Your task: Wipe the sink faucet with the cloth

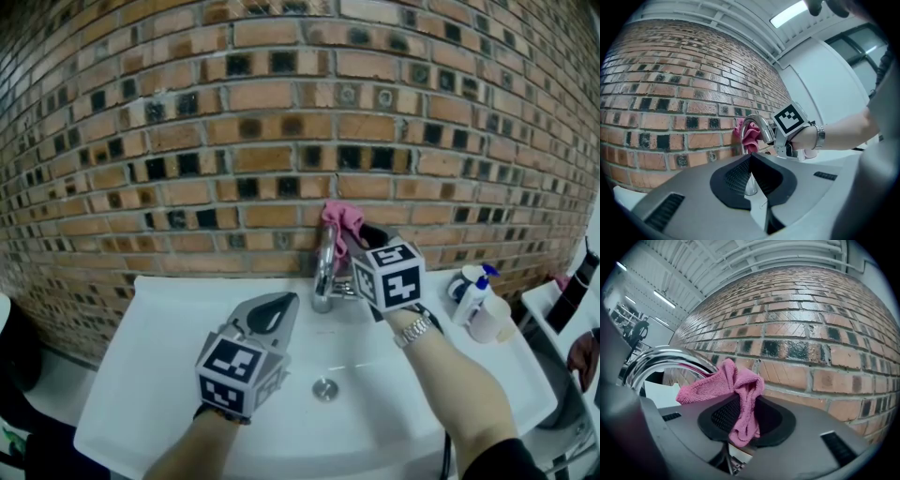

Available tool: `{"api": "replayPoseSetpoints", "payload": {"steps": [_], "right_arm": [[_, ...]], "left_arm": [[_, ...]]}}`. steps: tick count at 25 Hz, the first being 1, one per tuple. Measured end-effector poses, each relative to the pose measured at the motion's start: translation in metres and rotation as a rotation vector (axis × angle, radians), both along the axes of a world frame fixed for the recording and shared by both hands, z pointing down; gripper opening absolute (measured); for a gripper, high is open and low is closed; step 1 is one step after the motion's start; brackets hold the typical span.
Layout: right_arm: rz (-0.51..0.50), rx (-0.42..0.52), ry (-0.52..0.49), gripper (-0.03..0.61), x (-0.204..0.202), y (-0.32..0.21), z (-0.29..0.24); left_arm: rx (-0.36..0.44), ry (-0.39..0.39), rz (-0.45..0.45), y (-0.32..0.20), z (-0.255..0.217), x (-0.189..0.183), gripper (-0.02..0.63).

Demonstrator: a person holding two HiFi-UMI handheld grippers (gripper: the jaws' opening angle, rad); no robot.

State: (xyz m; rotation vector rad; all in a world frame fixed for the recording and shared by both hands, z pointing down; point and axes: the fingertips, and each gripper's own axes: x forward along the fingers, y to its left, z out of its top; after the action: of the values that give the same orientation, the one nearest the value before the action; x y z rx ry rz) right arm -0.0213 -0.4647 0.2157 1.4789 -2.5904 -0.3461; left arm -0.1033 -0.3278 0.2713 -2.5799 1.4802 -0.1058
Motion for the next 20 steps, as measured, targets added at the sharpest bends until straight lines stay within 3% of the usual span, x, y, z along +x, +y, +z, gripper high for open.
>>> {"api": "replayPoseSetpoints", "payload": {"steps": [20], "right_arm": [[0.024, -0.017, 0.120, 0.095, -0.001, 0.011, 0.035]], "left_arm": [[-0.008, -0.012, -0.002, 0.000, 0.003, 0.003, 0.000]]}}
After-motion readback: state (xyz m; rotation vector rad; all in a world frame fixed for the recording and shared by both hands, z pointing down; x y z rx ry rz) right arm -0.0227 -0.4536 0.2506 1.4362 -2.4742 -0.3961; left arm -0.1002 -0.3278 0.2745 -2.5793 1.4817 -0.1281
